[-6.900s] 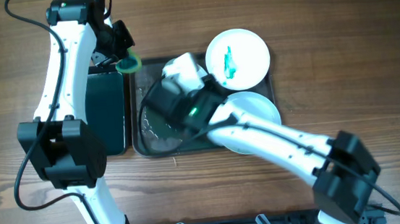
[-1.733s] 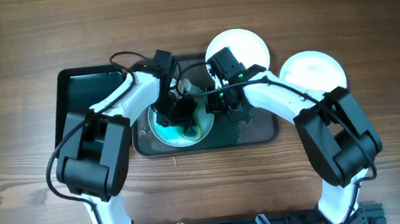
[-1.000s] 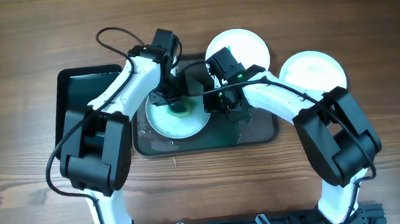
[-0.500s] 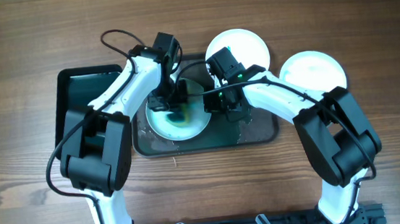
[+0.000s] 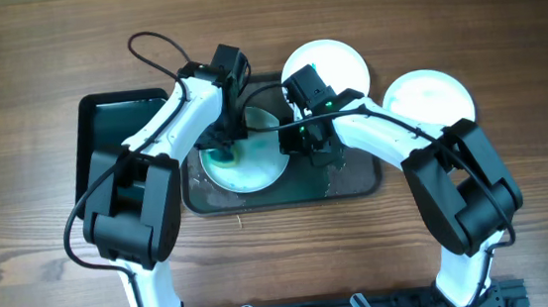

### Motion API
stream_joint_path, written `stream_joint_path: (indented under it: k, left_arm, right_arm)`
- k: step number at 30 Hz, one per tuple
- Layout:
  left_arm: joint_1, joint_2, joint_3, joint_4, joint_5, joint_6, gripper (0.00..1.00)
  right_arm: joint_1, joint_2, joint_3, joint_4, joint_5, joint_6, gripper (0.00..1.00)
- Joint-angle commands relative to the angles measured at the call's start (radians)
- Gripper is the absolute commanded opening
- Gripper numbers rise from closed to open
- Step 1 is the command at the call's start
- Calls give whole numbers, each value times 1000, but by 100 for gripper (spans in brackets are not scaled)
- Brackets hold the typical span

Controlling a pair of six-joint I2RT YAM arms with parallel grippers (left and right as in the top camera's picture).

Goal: Clean dirty plates on tray and stack at the side
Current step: 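Scrub the lower-right plate with the sponge in the left gripper, then lift the plate with the right gripper and stack it on the first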

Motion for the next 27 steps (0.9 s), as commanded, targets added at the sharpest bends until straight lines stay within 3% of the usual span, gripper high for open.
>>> stream_joint_path:
  k: [1,9,12,16,27]
  left_arm:
    - [3,12,27,-48,-146,-101,4]
    - [38,12,373,-354,-85,-100,4]
    - [82,12,504,-394,-62,-96,4]
    - [122,12,526,-381,-40,-97,4]
    - [133,12,526,-322,-26,-96,4]
  right_arm:
    - [0,26,5,-9,17,-7,4]
    - [0,26,5,-11,16,-6,5]
    - [0,14,6,-11,1,-18,4]
    - [5,-77,16,-24,69,-82,4]
    - [208,-403,16,-172,900,-240,4]
